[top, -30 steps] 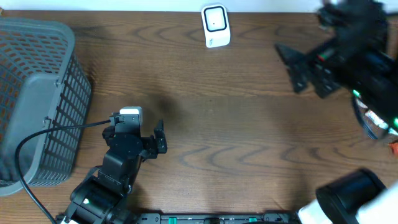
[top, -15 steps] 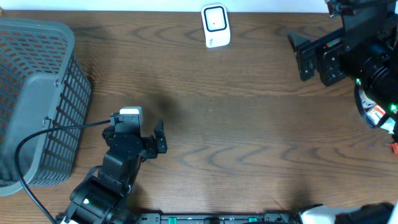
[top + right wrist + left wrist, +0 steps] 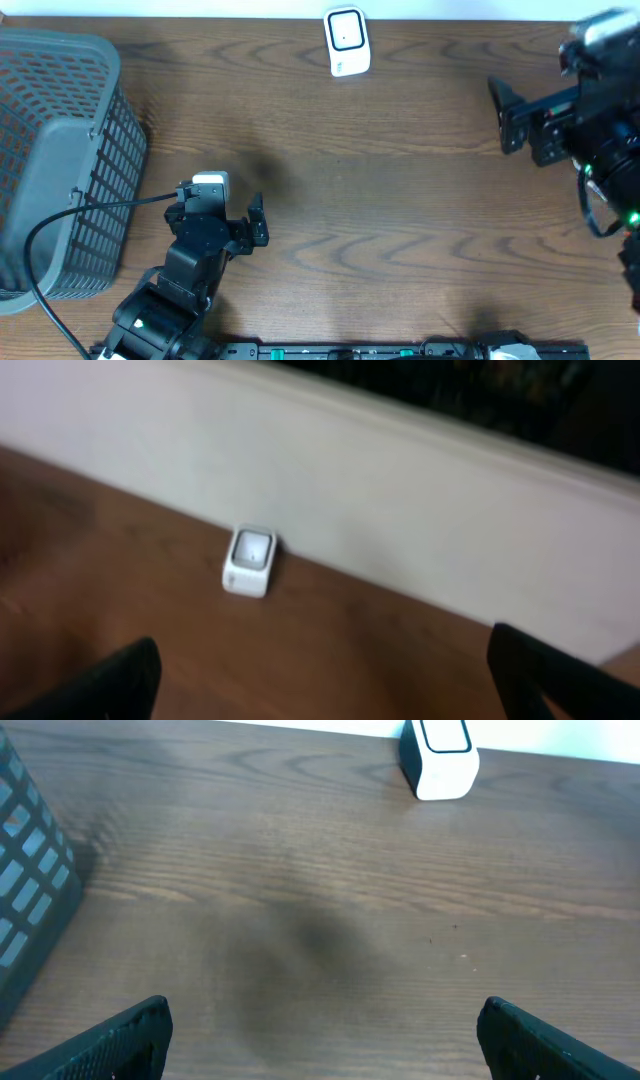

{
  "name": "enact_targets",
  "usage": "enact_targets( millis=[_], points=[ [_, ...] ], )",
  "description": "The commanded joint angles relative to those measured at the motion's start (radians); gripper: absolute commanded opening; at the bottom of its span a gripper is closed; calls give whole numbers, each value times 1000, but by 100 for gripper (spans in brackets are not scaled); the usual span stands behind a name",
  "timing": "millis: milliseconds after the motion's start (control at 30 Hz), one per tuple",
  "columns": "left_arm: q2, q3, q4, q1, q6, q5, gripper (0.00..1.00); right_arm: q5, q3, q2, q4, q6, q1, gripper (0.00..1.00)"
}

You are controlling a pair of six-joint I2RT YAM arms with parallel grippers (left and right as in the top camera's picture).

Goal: Scan the item barcode

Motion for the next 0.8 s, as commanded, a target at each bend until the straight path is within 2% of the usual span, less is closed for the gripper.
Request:
enact_targets(
  millis=[0, 467, 600, 767],
  points=[
    [-1, 2, 0, 3, 13, -13, 98, -29, -190, -123, 84, -9, -21, 99],
    [-1, 2, 0, 3, 13, -13, 98, -29, -1052, -682, 647, -9, -55, 99],
    [0, 2, 0, 3, 13, -13, 98, -33, -1244, -850, 786, 7, -96, 99],
    [0, 2, -1, 3, 13, -13, 98, -33, -1386, -1003, 846, 52, -160, 99]
  ],
)
